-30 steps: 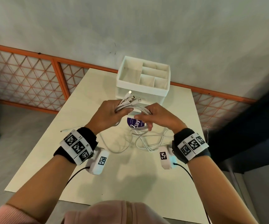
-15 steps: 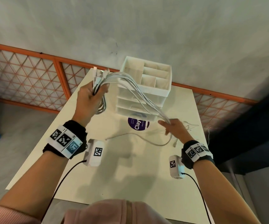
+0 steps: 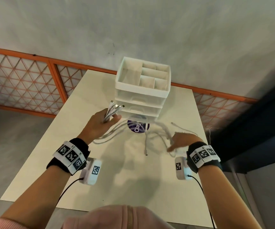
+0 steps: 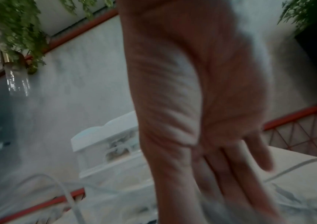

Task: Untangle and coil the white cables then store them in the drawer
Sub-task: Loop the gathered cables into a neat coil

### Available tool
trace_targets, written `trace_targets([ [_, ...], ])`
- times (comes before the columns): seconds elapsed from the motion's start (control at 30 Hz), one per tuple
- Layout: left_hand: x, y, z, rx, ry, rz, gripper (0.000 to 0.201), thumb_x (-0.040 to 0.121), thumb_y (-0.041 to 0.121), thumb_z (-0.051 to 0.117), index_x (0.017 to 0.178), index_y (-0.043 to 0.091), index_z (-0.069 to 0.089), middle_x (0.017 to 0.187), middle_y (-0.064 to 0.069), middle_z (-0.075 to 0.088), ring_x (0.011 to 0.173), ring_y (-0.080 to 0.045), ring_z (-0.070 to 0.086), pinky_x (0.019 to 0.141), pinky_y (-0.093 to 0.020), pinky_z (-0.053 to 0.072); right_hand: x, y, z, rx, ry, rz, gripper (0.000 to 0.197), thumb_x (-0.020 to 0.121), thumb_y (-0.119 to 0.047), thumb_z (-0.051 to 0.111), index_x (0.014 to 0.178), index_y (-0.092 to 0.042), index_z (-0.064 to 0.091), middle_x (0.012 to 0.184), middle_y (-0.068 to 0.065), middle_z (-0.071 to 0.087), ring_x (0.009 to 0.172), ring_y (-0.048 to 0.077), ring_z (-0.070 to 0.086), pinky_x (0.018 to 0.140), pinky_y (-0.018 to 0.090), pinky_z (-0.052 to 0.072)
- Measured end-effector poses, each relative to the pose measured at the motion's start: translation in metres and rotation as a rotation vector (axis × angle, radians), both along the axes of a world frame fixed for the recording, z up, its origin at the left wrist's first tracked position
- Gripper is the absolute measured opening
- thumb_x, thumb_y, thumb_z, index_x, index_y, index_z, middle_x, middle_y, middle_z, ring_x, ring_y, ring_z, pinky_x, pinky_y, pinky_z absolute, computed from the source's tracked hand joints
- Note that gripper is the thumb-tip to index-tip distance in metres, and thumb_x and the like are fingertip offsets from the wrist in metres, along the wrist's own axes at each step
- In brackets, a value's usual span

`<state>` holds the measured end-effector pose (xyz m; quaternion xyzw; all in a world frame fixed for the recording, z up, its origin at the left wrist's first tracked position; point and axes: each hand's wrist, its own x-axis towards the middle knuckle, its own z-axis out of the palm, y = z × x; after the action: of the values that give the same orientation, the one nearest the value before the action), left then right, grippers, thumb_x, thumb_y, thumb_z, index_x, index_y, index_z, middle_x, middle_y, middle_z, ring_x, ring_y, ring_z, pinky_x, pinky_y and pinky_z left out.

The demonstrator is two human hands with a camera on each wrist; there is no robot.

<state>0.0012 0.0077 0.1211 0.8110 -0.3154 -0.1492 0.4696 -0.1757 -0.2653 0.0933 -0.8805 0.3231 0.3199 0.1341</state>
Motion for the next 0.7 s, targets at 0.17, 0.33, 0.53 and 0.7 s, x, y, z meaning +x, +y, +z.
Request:
trace_targets([
  [0.17,-0.010,-0.008,0.007,-0.143,0.138,-0.141,0.030,0.099,0.040,0.037,0.074,0.024,0.042,0.057,0.008,0.031,0.047,-0.006,0.027,0.047,-0.021,0.028,0.015,0.022,0.014,0.059,-0.035,0.091,0.042,0.083,-0.048,0.063,0.098,-0.009,0.067,0.113,0.007,0.068,0.097,0.023,0.061,0.094,0.035,0.045],
  [0.33,-0.023,-0.021,0.012,-0.228,0.259,-0.254,0.030,0.097,0.044,0.037,0.075,0.024,0.044,0.057,0.007,0.027,0.048,-0.008,0.022,0.042,-0.021,0.020,0.045,0.059,0.072,0.516,-0.851,-0.077,0.029,0.092,-0.022,0.059,0.116,-0.006,0.062,0.105,0.014,0.071,0.089,0.018,0.065,0.077,0.016,0.050],
  [0.53,-0.032,-0.024,0.017,-0.280,0.326,-0.283,0.035,0.094,0.048,0.033,0.081,0.017,0.045,0.054,0.008,0.028,0.047,-0.010,0.020,0.045,-0.030,0.016,0.056,0.085,0.104,0.718,-1.186,-0.132,0.023,0.091,-0.012,0.059,0.109,0.002,0.064,0.096,0.018,0.069,0.081,0.016,0.070,0.076,0.024,0.058],
  [0.7,-0.034,-0.026,0.021,-0.302,0.361,-0.299,0.039,0.093,0.048,0.031,0.084,0.014,0.046,0.052,0.008,0.029,0.042,-0.007,0.020,0.039,-0.017,0.022,0.057,0.090,0.098,0.783,-1.223,-0.193,0.019,0.084,-0.006,0.067,0.099,0.005,0.063,0.094,0.008,0.069,0.083,0.017,0.069,0.075,0.026,0.058],
])
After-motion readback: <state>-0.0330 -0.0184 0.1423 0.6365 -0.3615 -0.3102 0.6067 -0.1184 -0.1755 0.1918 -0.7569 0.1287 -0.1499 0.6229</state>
